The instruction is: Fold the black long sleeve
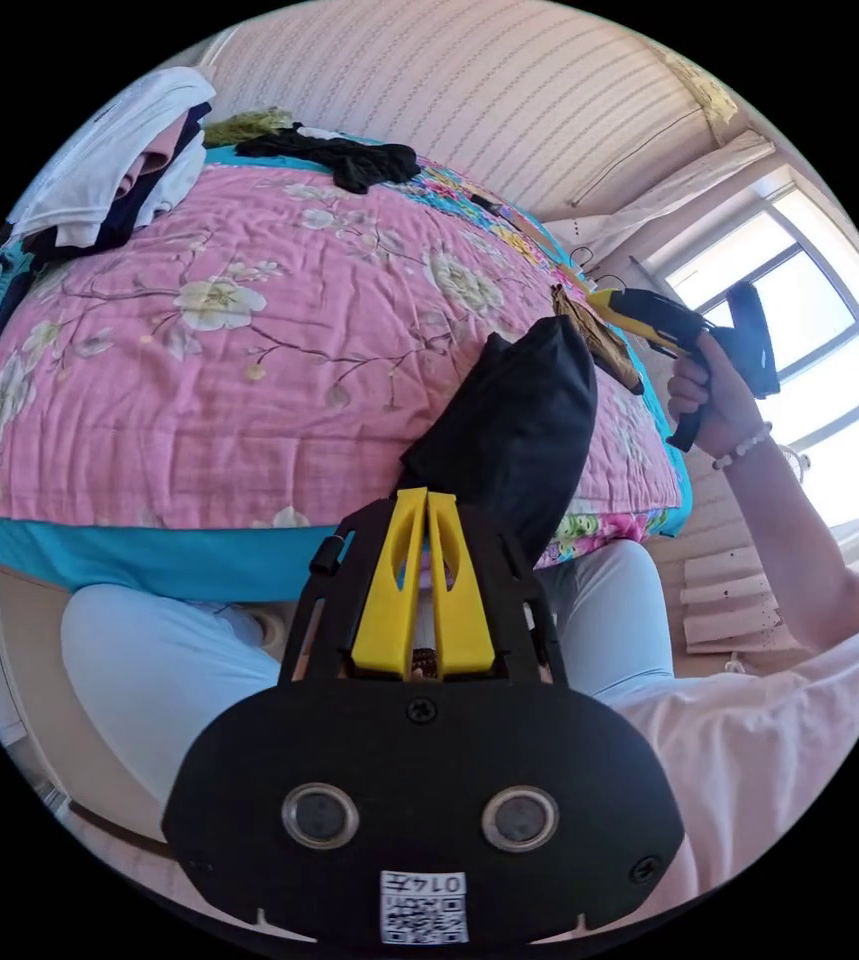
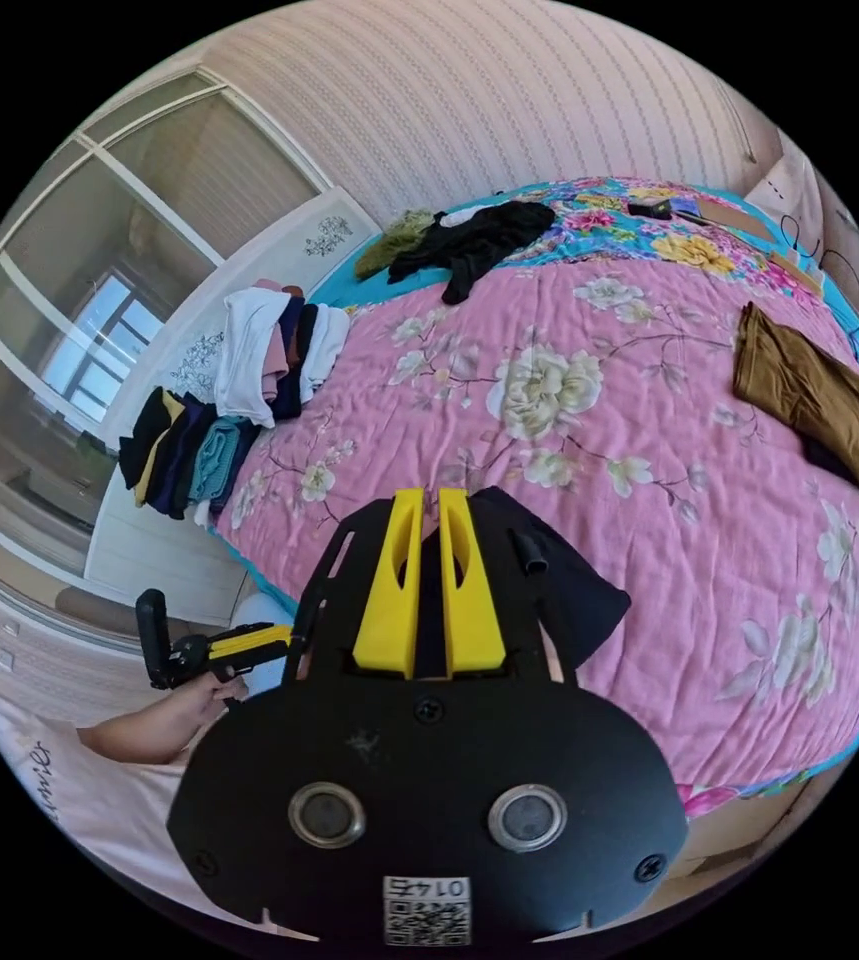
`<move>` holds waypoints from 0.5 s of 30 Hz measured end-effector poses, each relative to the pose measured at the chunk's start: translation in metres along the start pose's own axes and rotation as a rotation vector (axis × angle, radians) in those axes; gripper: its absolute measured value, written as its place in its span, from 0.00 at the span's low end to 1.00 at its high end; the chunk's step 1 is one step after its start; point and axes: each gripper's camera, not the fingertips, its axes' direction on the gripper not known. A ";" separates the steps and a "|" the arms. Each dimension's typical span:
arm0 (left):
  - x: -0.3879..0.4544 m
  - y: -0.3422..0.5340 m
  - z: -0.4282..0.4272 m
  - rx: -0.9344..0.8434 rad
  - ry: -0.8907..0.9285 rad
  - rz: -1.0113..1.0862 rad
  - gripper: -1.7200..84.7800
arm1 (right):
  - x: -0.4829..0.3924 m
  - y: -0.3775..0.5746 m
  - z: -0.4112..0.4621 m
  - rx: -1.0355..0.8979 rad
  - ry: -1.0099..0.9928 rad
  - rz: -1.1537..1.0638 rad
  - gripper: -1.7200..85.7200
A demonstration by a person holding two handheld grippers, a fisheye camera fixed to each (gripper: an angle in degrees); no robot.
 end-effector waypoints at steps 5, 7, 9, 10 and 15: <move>-0.002 -0.016 0.006 -0.024 0.040 -0.008 0.05 | -0.002 -0.014 -0.006 -0.049 0.145 -0.061 0.11; 0.008 -0.030 0.011 -0.023 0.054 0.028 0.11 | -0.006 -0.024 0.003 -0.107 0.175 -0.093 0.14; 0.015 -0.042 0.017 -0.024 0.074 0.040 0.14 | -0.017 -0.033 0.011 -0.137 0.173 -0.133 0.14; 0.017 -0.051 0.023 -0.042 0.079 0.040 0.14 | -0.027 -0.041 0.019 -0.156 0.183 -0.162 0.12; 0.021 -0.075 0.052 -0.189 0.065 0.047 0.03 | -0.062 -0.078 0.069 -0.308 0.244 -0.241 0.03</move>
